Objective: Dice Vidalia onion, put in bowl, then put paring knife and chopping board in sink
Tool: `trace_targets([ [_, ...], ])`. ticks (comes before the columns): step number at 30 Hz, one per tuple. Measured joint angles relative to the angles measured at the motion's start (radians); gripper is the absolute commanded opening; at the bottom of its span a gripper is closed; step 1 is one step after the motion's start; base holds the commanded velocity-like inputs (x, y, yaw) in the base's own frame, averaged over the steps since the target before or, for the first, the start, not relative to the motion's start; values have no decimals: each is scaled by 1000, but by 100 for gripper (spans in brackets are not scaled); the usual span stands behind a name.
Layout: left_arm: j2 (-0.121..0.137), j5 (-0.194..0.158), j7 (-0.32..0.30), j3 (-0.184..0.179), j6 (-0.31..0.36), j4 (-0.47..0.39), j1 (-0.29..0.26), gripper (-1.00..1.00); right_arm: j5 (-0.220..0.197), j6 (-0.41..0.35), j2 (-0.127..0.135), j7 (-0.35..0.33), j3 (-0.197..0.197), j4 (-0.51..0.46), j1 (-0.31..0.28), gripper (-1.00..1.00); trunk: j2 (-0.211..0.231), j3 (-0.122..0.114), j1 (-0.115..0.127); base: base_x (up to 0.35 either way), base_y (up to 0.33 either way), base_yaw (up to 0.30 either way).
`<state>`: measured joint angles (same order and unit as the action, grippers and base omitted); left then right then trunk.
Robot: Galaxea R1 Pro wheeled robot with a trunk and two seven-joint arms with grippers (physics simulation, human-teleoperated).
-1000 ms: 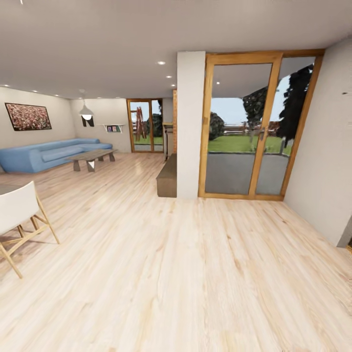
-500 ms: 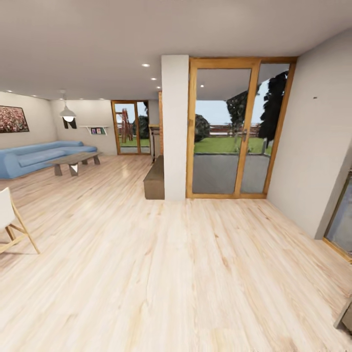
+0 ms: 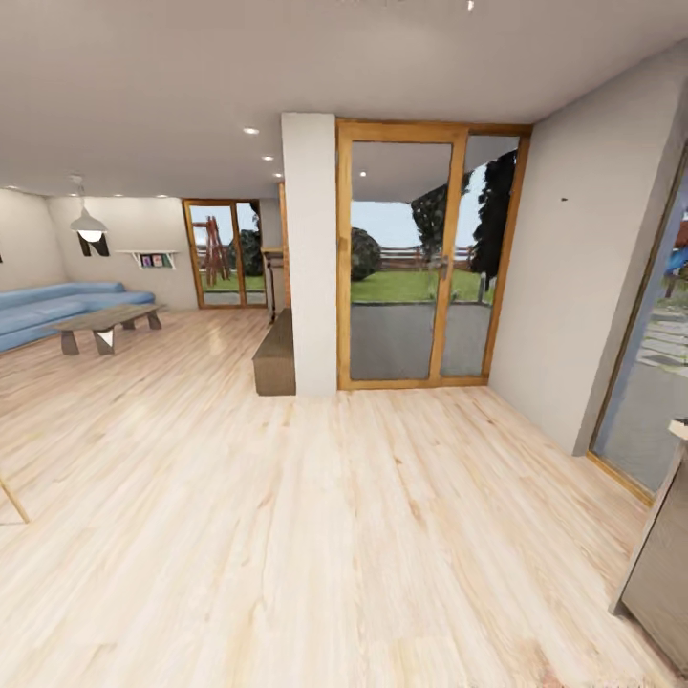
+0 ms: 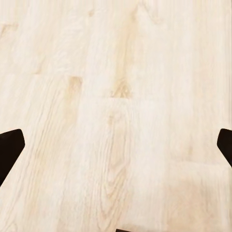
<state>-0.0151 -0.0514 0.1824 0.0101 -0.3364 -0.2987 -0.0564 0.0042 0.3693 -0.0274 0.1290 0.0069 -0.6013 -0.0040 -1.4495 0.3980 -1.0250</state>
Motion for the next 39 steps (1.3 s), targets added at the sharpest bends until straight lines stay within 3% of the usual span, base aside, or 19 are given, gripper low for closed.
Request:
trace_targets([
  [12, 0, 0, 0, 0, 1, 1, 0, 100, 0, -1, 1, 1, 0, 0, 0, 100, 0, -1, 0, 0, 0, -208],
  [39, 0, 0, 0, 0, 2, 0, 0, 100, 0, -2, 1, 1, 0, 0, 0, 100, 0, 33, 0, 0, 0, -178],
])
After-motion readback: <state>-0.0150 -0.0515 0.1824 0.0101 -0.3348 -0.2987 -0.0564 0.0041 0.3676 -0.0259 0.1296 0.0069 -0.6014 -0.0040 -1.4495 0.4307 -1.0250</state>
